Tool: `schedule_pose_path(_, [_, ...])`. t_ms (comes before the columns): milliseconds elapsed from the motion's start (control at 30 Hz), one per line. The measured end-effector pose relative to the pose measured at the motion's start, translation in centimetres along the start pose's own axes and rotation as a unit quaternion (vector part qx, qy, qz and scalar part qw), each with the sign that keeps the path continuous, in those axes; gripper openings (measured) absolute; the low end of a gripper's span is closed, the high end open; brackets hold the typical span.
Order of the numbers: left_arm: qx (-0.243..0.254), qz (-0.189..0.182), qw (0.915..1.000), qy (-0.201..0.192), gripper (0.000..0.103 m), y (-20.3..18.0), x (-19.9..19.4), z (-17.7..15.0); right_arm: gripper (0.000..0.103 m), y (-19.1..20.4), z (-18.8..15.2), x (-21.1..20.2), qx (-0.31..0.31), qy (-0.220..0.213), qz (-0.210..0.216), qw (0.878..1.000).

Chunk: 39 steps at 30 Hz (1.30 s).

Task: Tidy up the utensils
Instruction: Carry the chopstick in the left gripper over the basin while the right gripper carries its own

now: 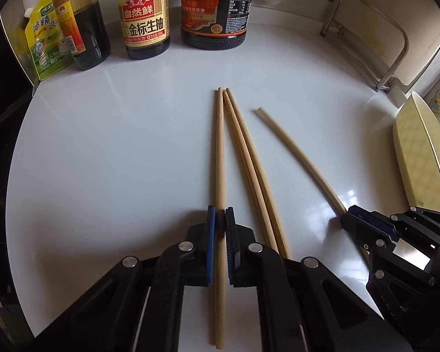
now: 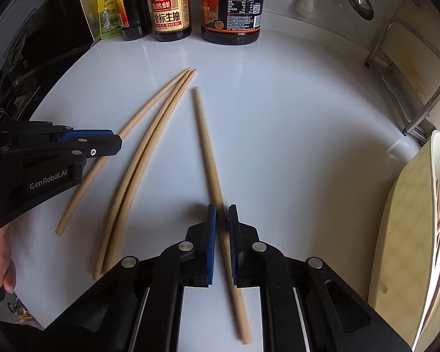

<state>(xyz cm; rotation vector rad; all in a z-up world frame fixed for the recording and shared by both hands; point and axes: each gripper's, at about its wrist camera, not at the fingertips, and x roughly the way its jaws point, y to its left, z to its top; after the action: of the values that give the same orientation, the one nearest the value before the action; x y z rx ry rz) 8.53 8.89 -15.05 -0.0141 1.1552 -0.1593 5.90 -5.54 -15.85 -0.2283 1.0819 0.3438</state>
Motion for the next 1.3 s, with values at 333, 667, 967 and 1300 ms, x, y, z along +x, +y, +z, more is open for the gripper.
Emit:
schedule_pose_path(333, [-0.007,-0.007,0.9999,0.007,0.007,0.5,-1.7,-1.6,0.006,-0.1,-1.0,-2.3,0.063,-0.012,0.039,0.997])
schedule_pose_path(667, [0.016,-0.011,0.9991,-0.038,0.007,-1.1,-7.6,-1.5,0.006,0.1,-1.9,-9.0,0.083,-0.056,0.053,0.994])
schedule_pose_path(967, [0.076,-0.044,0.9928,-0.082,0.007,-8.0,-11.3,0.4,0.006,-5.7,-3.9,-14.5,0.132,-0.104,0.023,0.986])
schedule_pose_path(1300, [0.171,-0.092,0.9764,-0.093,0.007,-19.2,-11.6,3.2,0.006,-16.2,-7.8,-17.8,0.237,-0.133,-0.038,0.962])
